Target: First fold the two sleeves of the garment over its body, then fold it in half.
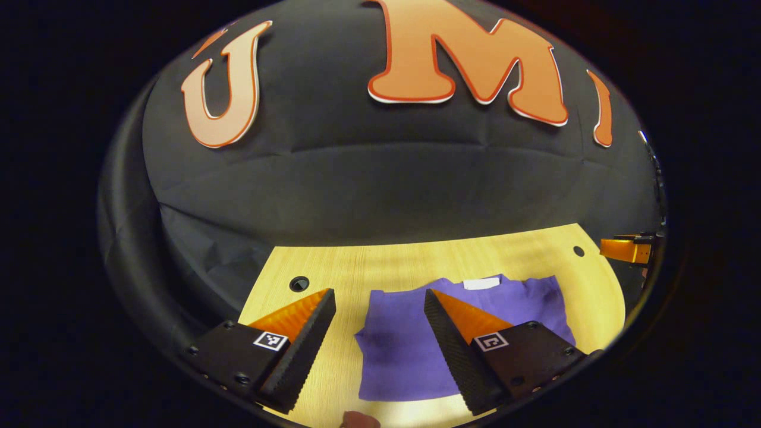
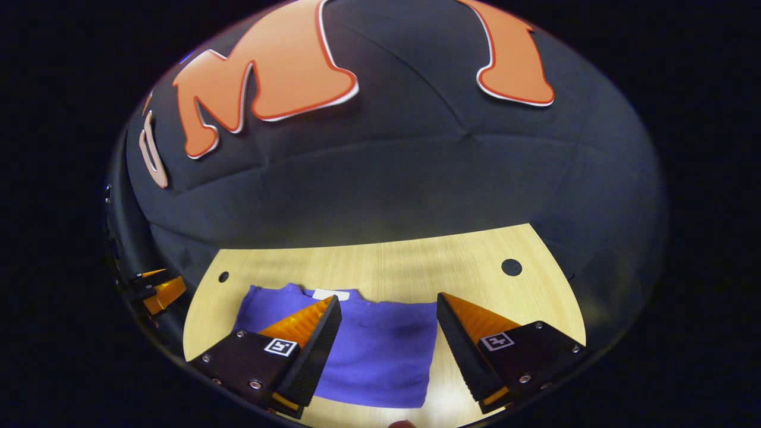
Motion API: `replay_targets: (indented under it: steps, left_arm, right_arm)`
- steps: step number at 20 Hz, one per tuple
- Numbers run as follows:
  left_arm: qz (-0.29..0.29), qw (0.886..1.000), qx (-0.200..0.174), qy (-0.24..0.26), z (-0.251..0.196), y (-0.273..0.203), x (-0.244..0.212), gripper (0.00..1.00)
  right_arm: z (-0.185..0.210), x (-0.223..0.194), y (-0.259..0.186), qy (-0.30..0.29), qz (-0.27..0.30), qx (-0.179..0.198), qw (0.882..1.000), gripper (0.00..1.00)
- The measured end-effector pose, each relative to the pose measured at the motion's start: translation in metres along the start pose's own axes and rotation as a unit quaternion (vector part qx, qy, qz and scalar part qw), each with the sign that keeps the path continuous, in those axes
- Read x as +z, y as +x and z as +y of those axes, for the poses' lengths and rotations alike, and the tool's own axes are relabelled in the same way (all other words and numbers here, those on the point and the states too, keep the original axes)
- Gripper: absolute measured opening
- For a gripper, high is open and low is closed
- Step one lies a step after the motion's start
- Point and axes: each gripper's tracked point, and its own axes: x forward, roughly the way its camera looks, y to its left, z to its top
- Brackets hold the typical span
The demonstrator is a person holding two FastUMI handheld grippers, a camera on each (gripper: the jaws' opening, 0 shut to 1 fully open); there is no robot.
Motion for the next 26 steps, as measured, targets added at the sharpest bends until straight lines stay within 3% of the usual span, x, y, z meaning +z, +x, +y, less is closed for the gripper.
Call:
replay_targets:
  steps: [7, 15, 18, 19, 20, 22, 23, 26]
  left_arm:
    - [-0.091, 0.996, -0.022, 0.015, -0.007, -0.082, 0.015, 0.97]
    - [-0.170, 0.985, -0.027, 0.011, -0.011, -0.128, 0.022, 0.97]
    - [-0.203, 0.978, -0.039, 0.000, -0.022, -0.151, 0.026, 0.97]
    - [-0.215, 0.976, -0.043, -0.001, -0.025, -0.157, 0.027, 0.98]
    - [-0.222, 0.974, -0.044, 0.001, -0.029, -0.164, 0.026, 0.97]
    - [-0.238, 0.970, -0.042, 0.000, -0.030, -0.174, 0.024, 0.97]
    - [-0.245, 0.969, -0.040, -0.005, -0.030, -0.178, 0.022, 0.97]
    - [-0.256, 0.966, -0.040, -0.021, -0.026, -0.188, 0.016, 0.97]
  right_arm:
    - [0.041, 0.006, -0.064, -0.019, -0.085, -0.006, 0.996, 0.95]
    - [0.065, 0.017, -0.118, -0.069, -0.166, -0.048, 0.983, 0.95]
    - [0.083, 0.024, -0.135, -0.078, -0.200, -0.025, 0.976, 0.95]
    - [0.090, 0.026, -0.141, -0.084, -0.212, -0.015, 0.974, 1.00]
    - [0.092, 0.026, -0.147, -0.089, -0.220, -0.013, 0.971, 0.95]
    - [0.099, 0.026, -0.153, -0.092, -0.233, -0.009, 0.968, 1.00]
    - [0.103, 0.025, -0.157, -0.091, -0.240, -0.008, 0.966, 0.95]
    - [0.112, 0.026, -0.170, -0.096, -0.268, -0.011, 0.959, 0.95]
